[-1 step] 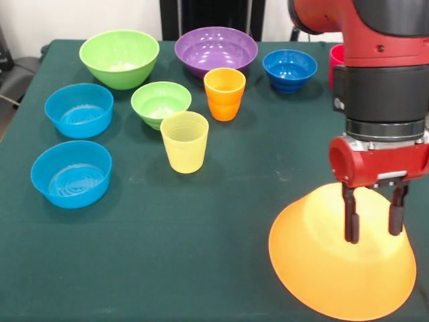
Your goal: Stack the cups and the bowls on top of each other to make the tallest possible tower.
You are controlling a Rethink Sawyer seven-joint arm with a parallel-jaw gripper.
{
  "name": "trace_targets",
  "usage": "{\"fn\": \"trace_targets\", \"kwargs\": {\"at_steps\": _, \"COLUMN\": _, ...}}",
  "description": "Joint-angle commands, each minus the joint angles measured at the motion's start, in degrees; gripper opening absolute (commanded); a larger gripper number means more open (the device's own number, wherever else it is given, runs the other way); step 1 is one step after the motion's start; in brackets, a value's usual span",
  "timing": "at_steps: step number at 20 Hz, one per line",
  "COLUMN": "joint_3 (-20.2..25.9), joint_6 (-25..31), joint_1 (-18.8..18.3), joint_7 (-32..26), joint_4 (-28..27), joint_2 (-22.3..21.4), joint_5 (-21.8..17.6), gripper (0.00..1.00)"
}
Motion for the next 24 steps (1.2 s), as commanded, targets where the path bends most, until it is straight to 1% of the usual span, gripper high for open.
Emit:
{"fn": "trace_targets", "kwargs": {"at_steps": 1, "joint_3": 11.01, "joint_6": -1.07, "joint_1": 2.20, "joint_7": -6.35, "joint_4": 2.53, "joint_2": 4.17, "joint_5": 1.72, "gripper": 1.00}}
{"fn": "trace_targets", "kwargs": {"at_steps": 4, "joint_3": 11.20, "joint_6": -0.28, "joint_1": 2.31, "joint_7": -2.68, "joint_4": 2.80, "joint_2": 3.48, "joint_5": -1.38, "gripper": 1.00}}
{"fn": "trace_targets", "kwargs": {"at_steps": 5, "joint_3": 11.04, "joint_6": -0.56, "joint_1": 2.59, "joint_7": -1.28, "joint_4": 3.15, "joint_2": 3.22, "joint_5": -1.87, "gripper": 1.00}}
{"fn": "trace_targets", "kwargs": {"at_steps": 6, "joint_3": 10.86, "joint_6": -1.20, "joint_1": 3.01, "joint_7": -0.39, "joint_4": 3.38, "joint_2": 3.33, "joint_5": -1.32, "gripper": 1.00}}
{"fn": "trace_targets", "kwargs": {"at_steps": 8, "joint_3": 10.70, "joint_6": -2.00, "joint_1": 2.93, "joint_7": 2.57, "joint_4": 3.61, "joint_2": 3.39, "joint_5": -3.21, "gripper": 1.00}}
{"fn": "trace_targets", "kwargs": {"at_steps": 9, "joint_3": 10.26, "joint_6": -3.08, "joint_1": 3.12, "joint_7": 3.44, "joint_4": 3.65, "joint_2": 3.70, "joint_5": -3.31, "gripper": 1.00}}
{"fn": "trace_targets", "kwargs": {"at_steps": 13, "joint_3": 9.00, "joint_6": -6.02, "joint_1": 4.47, "joint_7": 1.90, "joint_4": 3.33, "joint_2": 5.79, "joint_5": 0.85, "gripper": 1.00}}
{"fn": "trace_targets", "kwargs": {"at_steps": 17, "joint_3": 9.01, "joint_6": -6.36, "joint_1": 6.30, "joint_7": 3.00, "joint_4": 4.69, "joint_2": 5.78, "joint_5": 3.15, "gripper": 1.00}}
{"fn": "trace_targets", "kwargs": {"at_steps": 19, "joint_3": 9.54, "joint_6": -6.58, "joint_1": 7.21, "joint_7": 5.66, "joint_4": 5.66, "joint_2": 5.14, "joint_5": 2.60, "gripper": 1.00}}
{"fn": "trace_targets", "kwargs": {"at_steps": 21, "joint_3": 10.60, "joint_6": -6.47, "joint_1": 7.51, "joint_7": 8.62, "joint_4": 6.48, "joint_2": 4.19, "joint_5": 0.77, "gripper": 1.00}}
{"fn": "trace_targets", "kwargs": {"at_steps": 24, "joint_3": 11.41, "joint_6": -6.61, "joint_1": 7.77, "joint_7": 10.12, "joint_4": 6.53, "joint_2": 3.73, "joint_5": 0.15, "gripper": 1.00}}
